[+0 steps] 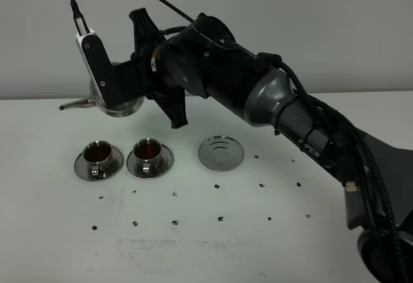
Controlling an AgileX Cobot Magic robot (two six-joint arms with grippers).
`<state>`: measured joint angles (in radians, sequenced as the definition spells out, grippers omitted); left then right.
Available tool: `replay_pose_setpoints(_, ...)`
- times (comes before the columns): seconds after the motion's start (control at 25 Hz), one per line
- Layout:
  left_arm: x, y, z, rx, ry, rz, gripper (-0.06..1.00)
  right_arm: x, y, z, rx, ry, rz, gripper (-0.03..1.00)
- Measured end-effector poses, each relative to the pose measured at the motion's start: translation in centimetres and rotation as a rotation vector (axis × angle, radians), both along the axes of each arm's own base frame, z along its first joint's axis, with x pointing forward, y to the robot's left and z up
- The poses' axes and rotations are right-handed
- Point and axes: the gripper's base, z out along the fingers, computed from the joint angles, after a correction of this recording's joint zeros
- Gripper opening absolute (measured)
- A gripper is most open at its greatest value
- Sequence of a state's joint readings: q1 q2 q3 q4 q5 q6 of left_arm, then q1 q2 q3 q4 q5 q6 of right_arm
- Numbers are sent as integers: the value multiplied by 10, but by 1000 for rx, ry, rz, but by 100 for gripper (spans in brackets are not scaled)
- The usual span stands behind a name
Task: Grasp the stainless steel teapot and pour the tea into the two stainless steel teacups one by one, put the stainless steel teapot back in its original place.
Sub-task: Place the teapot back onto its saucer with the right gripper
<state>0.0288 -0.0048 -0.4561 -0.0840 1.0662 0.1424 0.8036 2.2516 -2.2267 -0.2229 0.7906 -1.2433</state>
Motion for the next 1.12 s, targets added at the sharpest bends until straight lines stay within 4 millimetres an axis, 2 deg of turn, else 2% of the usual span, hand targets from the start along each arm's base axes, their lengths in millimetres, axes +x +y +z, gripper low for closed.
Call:
replay_pose_setpoints(0.08,0,0,0,0,0,0,28,-10,-6,-13,-13,86,-5,18)
replay_pose_setpoints(0.28,0,0,0,0,0,0,28,-31,-15,-24,76,325,-109,18)
replay_pose_setpoints(0.6,0,0,0,0,0,0,28,-38,-17,-31,224,548,-379,18)
replay_pose_setpoints(0.76,0,0,0,0,0,0,28,-43,-8,-44,288,673,-492,18)
replay_pose_setpoints(0.92,0,0,0,0,0,0,28,-50,4,-65,300,758,-582,18)
replay_pose_setpoints(1.12,0,0,0,0,0,0,28,-46,12,-91,297,814,-684,18)
